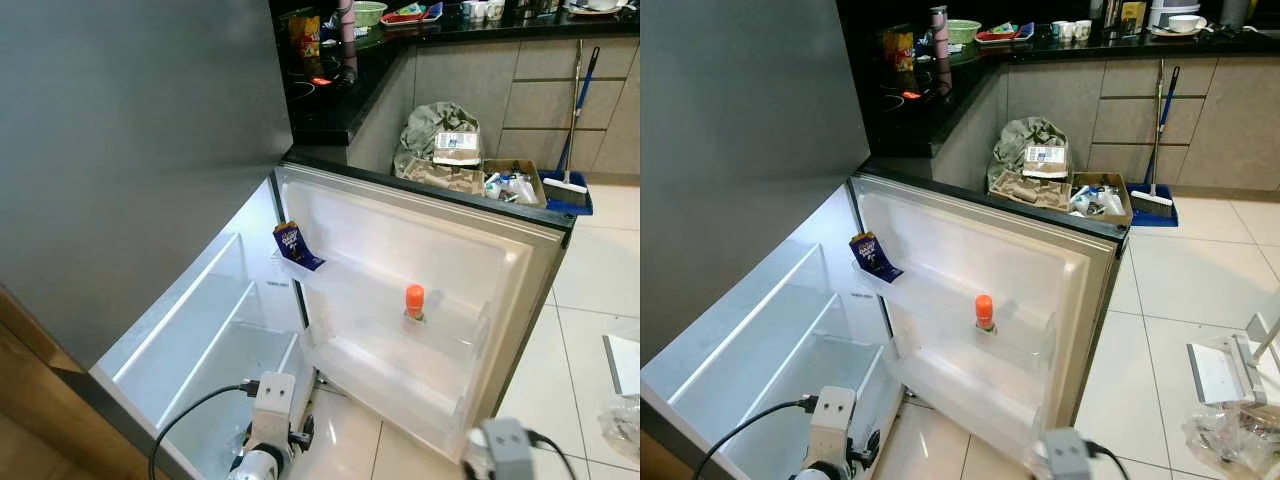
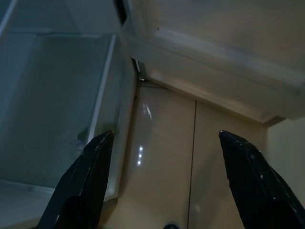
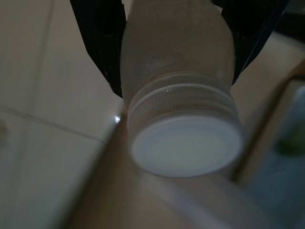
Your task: Restocking fridge
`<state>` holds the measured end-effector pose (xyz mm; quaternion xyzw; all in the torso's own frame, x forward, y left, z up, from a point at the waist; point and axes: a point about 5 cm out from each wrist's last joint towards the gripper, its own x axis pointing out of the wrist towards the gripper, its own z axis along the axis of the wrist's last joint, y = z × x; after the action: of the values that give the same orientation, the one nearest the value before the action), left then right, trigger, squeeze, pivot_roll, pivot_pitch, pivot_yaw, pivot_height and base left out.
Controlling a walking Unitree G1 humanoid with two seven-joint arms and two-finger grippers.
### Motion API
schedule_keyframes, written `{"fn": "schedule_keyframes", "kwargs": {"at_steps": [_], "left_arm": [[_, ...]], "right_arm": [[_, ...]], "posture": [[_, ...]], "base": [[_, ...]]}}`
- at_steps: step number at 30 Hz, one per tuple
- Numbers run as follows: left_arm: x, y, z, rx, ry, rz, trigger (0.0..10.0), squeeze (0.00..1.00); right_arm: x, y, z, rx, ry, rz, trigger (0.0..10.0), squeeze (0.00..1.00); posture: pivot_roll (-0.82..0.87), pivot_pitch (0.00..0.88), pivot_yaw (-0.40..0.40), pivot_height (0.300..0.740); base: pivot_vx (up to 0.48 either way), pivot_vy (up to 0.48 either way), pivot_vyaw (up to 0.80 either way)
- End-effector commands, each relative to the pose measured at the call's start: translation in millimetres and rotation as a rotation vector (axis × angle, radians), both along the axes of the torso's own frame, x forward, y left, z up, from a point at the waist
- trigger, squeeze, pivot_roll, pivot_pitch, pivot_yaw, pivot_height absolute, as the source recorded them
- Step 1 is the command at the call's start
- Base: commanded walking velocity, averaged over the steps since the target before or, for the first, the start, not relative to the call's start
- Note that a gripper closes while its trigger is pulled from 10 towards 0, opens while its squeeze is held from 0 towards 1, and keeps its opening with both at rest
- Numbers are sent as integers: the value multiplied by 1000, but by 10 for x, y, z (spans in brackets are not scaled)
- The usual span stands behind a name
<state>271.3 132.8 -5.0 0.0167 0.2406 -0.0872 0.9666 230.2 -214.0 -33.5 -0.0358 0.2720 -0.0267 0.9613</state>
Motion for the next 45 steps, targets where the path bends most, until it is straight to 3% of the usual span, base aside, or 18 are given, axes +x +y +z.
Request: {"fn": "schedule_keyframes", "kwargs": {"at_steps": [1,6,16,25,30,34,36,38,41,42,43,44,45], "left_arm": [[-44,83,-62,29,29,-9,10000,0],[-45,65,-63,25,29,-20,10000,0],[63,21,26,4,-10,-34,10000,0],[58,-1,28,-12,-14,-28,10000,0],[17,-22,-3,-1,-8,-61,10000,0],[-7,-98,9,3,-16,-185,10000,0],[11,-183,120,-46,-55,-302,10000,0],[35,-222,215,-89,-89,-353,10000,0],[64,-250,311,-86,-134,-473,10000,4],[64,-250,311,-86,-134,-473,10000,4],[58,-252,318,-90,-138,-495,10000,55],[46,-251,320,-101,-138,-515,10000,373],[34,-246,322,-108,-140,-531,10000,553]], "right_arm": [[18,10,38,15,-32,-9,10000,0],[8,21,49,28,-43,11,10000,0],[205,302,214,54,-121,190,10000,0],[209,402,228,36,-111,300,10000,0],[220,481,273,107,-124,353,10000,0],[237,591,353,125,-148,493,10000,0],[274,617,441,97,-183,572,10000,0],[304,623,508,88,-215,606,10000,0],[293,685,598,45,-250,752,10000,0],[293,685,598,45,-250,752,10000,0],[284,704,608,42,-253,777,10000,0],[284,729,631,68,-262,782,10000,0],[284,750,656,77,-273,794,10000,0]], "posture": [[-125,105,109,740],[-141,96,116,740],[-155,77,132,740],[-152,69,119,740],[-147,69,112,740],[-147,71,109,740],[-142,76,103,740],[-142,77,102,740],[-142,82,91,740],[-142,82,91,740],[-144,83,91,740],[-145,84,92,740],[-146,85,93,740]], "base": [[0,0,0],[0,0,0],[0,0,0],[0,0,0],[0,0,0],[0,0,0],[0,0,0],[0,0,0],[0,0,0],[0,0,0],[0,0,0],[0,0,0],[0,0,0]]}}
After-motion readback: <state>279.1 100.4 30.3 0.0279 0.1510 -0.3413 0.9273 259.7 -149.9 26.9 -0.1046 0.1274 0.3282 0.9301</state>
